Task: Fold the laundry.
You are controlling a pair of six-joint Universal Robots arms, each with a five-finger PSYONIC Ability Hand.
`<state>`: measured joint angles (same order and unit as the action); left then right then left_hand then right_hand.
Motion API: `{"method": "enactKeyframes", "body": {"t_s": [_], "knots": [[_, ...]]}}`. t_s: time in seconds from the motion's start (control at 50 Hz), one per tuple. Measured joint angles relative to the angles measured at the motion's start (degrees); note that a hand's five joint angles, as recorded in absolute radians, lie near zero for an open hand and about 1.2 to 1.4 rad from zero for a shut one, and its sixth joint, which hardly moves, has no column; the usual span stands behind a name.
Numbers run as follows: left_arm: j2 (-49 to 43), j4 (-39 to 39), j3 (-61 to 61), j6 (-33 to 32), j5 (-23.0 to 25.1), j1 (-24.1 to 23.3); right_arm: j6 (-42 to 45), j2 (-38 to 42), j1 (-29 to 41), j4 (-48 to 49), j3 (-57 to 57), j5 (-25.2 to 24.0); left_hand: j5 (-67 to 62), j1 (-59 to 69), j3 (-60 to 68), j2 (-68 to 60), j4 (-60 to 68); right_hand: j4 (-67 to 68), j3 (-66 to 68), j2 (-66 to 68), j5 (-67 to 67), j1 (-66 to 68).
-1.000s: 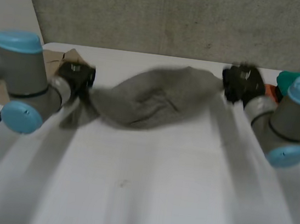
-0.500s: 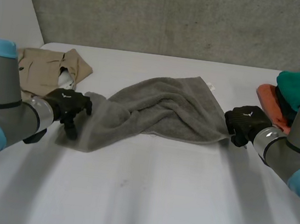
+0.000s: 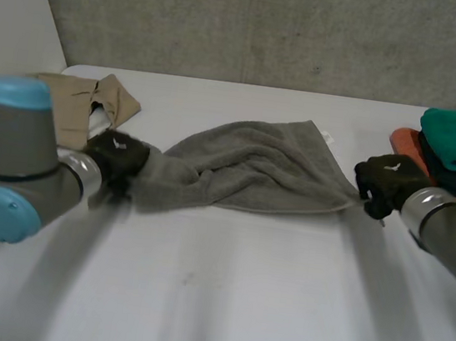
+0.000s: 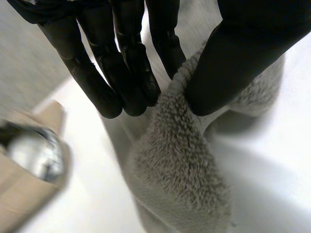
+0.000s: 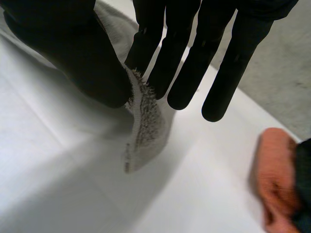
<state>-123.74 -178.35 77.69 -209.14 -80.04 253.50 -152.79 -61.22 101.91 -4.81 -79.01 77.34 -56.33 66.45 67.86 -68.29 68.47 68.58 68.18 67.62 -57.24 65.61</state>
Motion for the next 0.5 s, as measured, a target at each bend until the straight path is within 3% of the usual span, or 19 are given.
{"method": "enactKeyframes", "body": {"t_s": [0.12, 0.26, 0.36, 0.5], "knots": [[13.7, 4.3, 0.8, 4.4, -0.3, 0.0, 2.5, -8.0, -3.4, -4.3, 0.5, -0.5, 0.0, 0.0, 0.0, 0.0, 0.0, 0.0, 0.0, 0.0, 0.0, 0.0], [32.1, 17.7, -7.7, 9.3, 3.0, 2.6, 5.1, -20.4, -8.7, -10.5, 9.3, -2.1, 0.0, 0.0, 0.1, -0.1, 0.0, 0.0, 0.0, 0.0, 0.0, 0.0], [34.3, 26.4, -15.9, 10.0, 5.4, 4.9, 5.1, -22.2, -10.7, -15.2, 17.9, -2.4, 0.0, 0.0, 0.1, -0.1, 0.0, 0.0, 0.0, 0.0, -0.2, 0.0], [23.6, 33.3, -25.4, 8.4, 5.6, 7.4, 6.3, -15.1, -10.7, -24.5, 29.5, -2.6, 0.0, 0.0, 0.1, -0.1, 0.0, 0.0, 0.0, 0.0, -0.2, 0.0]]}}
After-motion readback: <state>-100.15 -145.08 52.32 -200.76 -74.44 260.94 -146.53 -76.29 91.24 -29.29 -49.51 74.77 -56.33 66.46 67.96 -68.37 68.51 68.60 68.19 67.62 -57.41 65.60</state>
